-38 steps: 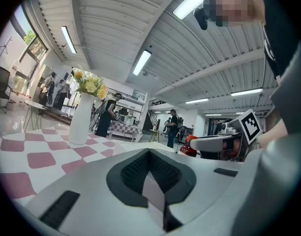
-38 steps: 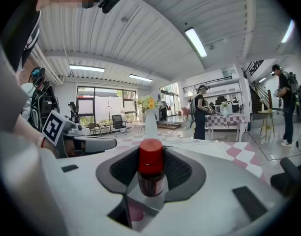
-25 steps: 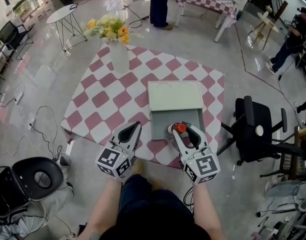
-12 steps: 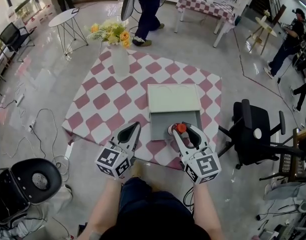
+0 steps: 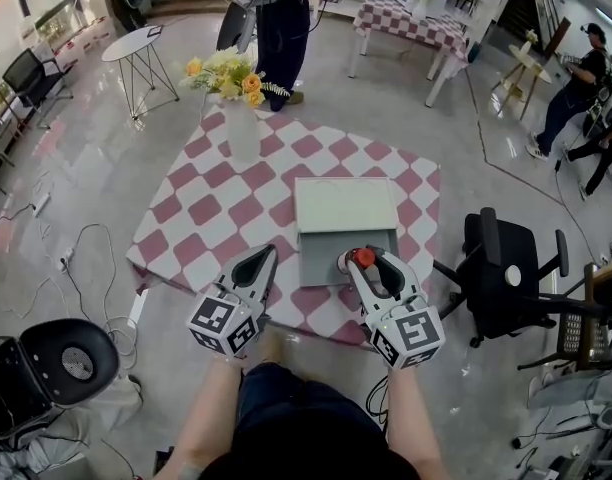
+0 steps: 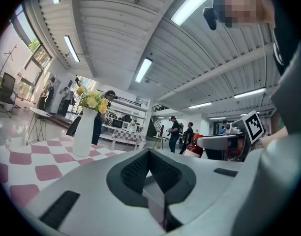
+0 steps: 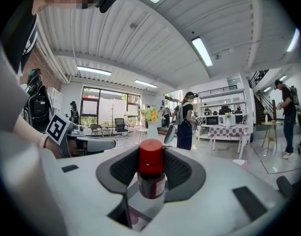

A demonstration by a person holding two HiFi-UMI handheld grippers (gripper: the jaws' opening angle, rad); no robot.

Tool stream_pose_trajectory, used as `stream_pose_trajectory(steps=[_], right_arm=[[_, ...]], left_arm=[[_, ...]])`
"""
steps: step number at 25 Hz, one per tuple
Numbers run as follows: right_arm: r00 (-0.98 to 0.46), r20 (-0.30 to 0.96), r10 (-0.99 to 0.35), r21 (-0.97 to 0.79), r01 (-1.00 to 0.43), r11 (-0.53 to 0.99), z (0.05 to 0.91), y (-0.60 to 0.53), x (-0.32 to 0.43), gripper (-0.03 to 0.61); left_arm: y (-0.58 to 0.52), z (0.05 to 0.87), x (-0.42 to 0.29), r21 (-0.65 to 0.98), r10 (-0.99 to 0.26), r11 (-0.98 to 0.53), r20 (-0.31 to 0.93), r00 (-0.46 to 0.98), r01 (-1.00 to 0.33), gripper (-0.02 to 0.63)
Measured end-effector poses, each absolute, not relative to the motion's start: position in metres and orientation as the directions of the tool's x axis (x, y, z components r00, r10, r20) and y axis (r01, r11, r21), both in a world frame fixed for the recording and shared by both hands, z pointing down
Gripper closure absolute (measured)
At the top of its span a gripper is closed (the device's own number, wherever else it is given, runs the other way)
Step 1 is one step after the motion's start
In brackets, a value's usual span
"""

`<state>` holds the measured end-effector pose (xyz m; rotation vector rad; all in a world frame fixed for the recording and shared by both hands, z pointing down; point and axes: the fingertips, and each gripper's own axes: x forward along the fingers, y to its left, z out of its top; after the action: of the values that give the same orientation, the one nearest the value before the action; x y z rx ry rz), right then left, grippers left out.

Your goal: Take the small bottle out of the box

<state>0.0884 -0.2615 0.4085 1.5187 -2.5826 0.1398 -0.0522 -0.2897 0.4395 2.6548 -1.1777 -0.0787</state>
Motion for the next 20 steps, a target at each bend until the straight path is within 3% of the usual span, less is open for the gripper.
stream_pose_trajectory(steps=[20], right_arm=[[-0.486,0.116,-0.866,0.005,-0.872,0.490,0.364,-0.260,0.103,0.431]], left_arm=[[-0.293,0.398,-0.054,0.197,-0.749,-0.648,0.008,0.663,-0.735,0.612]])
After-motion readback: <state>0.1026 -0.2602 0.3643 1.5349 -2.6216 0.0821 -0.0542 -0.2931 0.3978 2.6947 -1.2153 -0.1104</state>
